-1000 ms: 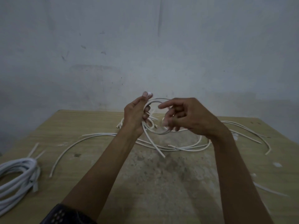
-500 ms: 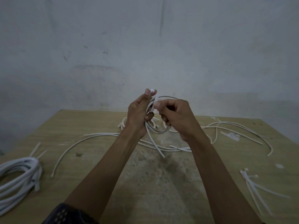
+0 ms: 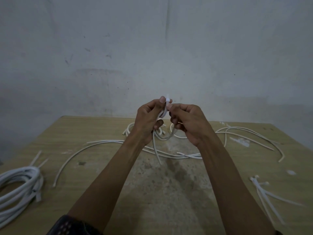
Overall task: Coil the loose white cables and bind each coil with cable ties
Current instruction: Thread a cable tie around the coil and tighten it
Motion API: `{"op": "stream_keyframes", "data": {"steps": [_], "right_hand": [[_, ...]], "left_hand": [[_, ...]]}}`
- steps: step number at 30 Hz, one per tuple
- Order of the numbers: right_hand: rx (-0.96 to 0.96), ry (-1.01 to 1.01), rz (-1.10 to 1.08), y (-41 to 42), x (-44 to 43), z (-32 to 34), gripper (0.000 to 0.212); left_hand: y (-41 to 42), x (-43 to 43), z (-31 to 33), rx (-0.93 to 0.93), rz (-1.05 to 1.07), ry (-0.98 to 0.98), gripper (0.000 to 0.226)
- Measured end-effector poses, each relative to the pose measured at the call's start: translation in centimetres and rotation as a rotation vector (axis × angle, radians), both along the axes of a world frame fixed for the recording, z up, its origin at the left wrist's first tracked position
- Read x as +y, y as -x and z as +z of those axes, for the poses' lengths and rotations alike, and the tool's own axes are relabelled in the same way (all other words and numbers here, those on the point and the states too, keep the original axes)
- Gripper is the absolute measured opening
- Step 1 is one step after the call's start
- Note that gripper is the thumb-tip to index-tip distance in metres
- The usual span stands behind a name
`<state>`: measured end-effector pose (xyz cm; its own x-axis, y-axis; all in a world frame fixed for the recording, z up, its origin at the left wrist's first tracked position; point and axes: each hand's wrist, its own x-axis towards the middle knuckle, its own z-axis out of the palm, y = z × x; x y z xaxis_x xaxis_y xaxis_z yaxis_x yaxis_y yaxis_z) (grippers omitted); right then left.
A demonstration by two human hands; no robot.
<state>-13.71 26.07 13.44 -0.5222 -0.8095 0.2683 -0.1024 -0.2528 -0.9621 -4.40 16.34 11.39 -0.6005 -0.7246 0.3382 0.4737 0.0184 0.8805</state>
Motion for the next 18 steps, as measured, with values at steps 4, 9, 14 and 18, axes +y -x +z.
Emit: {"op": "stream_keyframes", "data": {"steps": [4,9,14,18], "right_hand": [[-0.067,0.114,-0.086,-0.7,-0.5,-0.4,0.023],[-0.111,0.237,-0.158,-1.6,-1.4,-1.5,0.016],[-0.095,0.17,-0.041,-0.5,-1.0,-1.3,0.016],[-0.14,0.156,-0.107,0.0,-0.9,-1.3,0.006]], "left_hand": [[0.4,0.1,-0.4,-0.028,0.127,0.141,0.026],[0.3,-1.2,-0.8,-0.052,0.287,0.398,0.021],[0.0,-1.0,-0.8,-0.062,0.265,0.411,0.018],[-0.2,-1.0,-0.1,-0.12,0.238,0.456,0.019]]}}
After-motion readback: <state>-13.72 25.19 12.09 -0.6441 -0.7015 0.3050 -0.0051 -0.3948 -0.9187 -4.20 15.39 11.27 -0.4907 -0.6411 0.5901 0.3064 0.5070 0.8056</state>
